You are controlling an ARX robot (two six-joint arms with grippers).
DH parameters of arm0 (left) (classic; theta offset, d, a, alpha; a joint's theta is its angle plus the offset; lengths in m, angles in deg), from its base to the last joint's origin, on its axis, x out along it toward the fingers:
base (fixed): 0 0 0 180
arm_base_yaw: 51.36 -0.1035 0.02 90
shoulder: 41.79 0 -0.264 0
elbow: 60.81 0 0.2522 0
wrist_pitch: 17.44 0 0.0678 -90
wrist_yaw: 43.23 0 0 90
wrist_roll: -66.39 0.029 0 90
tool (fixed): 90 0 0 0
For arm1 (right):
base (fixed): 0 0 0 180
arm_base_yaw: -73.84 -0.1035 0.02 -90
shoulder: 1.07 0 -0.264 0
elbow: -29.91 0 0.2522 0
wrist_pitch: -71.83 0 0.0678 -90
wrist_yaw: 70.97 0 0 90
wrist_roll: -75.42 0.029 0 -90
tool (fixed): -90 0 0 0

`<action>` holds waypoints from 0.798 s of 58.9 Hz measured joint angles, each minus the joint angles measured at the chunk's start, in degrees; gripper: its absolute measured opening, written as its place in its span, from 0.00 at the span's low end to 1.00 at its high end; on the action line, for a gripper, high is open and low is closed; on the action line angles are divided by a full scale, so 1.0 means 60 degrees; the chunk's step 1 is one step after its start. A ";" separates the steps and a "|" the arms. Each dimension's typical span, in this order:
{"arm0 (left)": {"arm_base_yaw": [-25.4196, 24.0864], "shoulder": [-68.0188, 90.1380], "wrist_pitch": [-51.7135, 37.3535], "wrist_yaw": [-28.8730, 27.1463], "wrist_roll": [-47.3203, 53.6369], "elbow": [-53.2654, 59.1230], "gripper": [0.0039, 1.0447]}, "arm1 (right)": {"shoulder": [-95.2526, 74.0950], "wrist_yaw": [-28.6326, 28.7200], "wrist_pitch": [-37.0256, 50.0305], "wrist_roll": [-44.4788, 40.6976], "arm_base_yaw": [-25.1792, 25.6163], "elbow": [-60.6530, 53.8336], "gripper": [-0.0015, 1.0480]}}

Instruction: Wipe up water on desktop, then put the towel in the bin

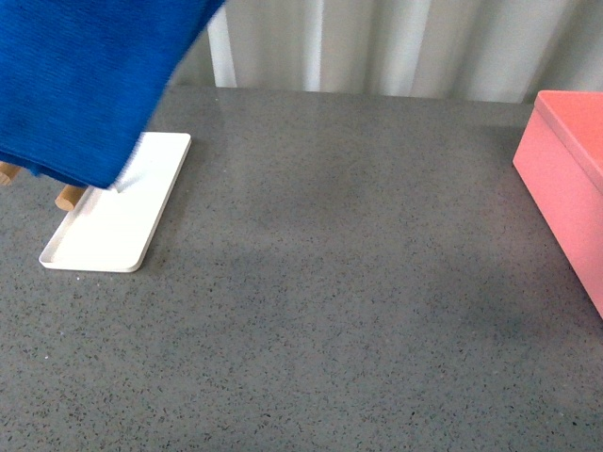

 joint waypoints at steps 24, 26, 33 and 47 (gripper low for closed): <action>0.0973 -0.0080 -0.1840 -0.0291 -0.1851 0.0947 0.04 | 0.0000 0.0000 0.0000 0.0000 0.0000 0.0000 0.93; 0.0980 -0.0076 -0.1840 -0.0284 -0.1872 0.0951 0.04 | -0.0149 0.0025 -0.0255 0.0066 0.0004 0.0073 0.93; 0.0980 -0.0076 -0.1847 -0.0288 -0.1891 0.0951 0.04 | -0.3956 0.1188 -0.2736 0.0047 0.0328 0.2087 0.93; 0.0984 -0.0062 -0.1858 -0.0295 -0.1909 0.0951 0.04 | -0.9883 0.4980 -0.0783 -0.0386 0.0805 0.5410 0.93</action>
